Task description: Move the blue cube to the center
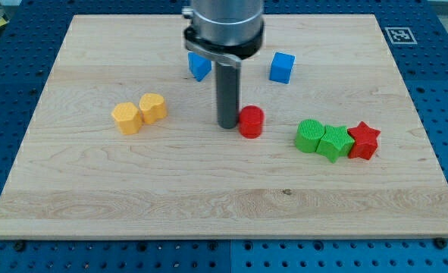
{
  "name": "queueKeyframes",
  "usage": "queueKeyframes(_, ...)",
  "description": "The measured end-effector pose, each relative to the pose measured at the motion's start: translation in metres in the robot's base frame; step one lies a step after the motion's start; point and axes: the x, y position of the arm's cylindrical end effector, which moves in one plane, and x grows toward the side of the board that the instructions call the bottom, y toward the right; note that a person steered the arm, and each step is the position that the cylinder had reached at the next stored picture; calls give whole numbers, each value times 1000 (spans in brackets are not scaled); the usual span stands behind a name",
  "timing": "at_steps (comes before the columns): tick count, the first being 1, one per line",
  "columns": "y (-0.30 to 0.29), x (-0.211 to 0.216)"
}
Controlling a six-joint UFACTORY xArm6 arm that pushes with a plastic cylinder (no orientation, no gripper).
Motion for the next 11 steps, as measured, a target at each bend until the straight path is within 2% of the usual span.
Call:
queueKeyframes(2, 64, 8)
queueKeyframes(4, 125, -43)
queueKeyframes(5, 170, -53)
queueKeyframes(6, 189, -85)
queueKeyframes(7, 188, -114)
queueKeyframes(11, 77, -135)
